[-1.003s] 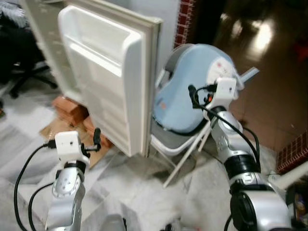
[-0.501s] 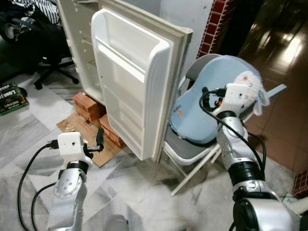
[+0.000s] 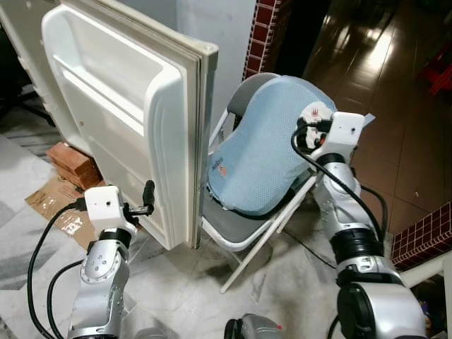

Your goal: Restocking fridge

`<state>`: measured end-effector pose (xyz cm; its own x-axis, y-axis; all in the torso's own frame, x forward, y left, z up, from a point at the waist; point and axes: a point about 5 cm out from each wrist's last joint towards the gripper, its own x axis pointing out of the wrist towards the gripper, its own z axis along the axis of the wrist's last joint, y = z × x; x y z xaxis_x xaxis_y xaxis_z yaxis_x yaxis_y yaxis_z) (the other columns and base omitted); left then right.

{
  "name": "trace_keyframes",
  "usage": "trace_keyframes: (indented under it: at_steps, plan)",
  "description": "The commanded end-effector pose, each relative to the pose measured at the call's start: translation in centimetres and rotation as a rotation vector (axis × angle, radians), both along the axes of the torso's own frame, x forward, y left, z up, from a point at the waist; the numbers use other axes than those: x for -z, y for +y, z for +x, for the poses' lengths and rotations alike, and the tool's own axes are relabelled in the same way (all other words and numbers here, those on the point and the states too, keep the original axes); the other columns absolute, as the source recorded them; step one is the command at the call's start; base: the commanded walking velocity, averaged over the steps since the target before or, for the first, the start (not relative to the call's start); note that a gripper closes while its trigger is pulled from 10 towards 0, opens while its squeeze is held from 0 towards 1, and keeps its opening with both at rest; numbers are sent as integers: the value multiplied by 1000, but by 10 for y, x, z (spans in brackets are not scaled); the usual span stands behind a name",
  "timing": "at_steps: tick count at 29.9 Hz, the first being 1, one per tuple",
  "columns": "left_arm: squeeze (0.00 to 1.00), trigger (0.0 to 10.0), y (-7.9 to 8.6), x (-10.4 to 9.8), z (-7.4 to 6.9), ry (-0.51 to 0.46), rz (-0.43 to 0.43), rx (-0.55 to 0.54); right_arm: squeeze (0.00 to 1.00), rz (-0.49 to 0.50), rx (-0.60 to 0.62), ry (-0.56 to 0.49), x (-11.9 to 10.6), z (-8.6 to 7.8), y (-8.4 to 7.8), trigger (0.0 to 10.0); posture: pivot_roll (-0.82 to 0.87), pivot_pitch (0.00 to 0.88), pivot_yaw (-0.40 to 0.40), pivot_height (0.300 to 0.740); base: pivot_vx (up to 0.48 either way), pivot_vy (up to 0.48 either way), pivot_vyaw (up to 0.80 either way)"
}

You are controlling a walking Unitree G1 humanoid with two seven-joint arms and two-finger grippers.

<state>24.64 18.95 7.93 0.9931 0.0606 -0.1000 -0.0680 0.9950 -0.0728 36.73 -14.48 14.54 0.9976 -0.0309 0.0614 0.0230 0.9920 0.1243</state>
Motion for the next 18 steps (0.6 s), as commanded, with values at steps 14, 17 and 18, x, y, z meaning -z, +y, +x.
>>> trace_keyframes:
  at_steps: [14,17,18]
  plan:
    - [0,10000,14,3,-3,39,6,-85,0,217,-300,43,-26,11,91,10000,121,42,-80,740,0,0,0]
    - [0,10000,18,5,-11,48,23,-99,0,224,-340,42,-31,10,103,10000,142,42,-86,740,0,0,0]
    - [0,10000,21,6,-16,57,29,-116,0,214,-350,41,-34,11,109,10000,157,44,-91,740,0,0,0]
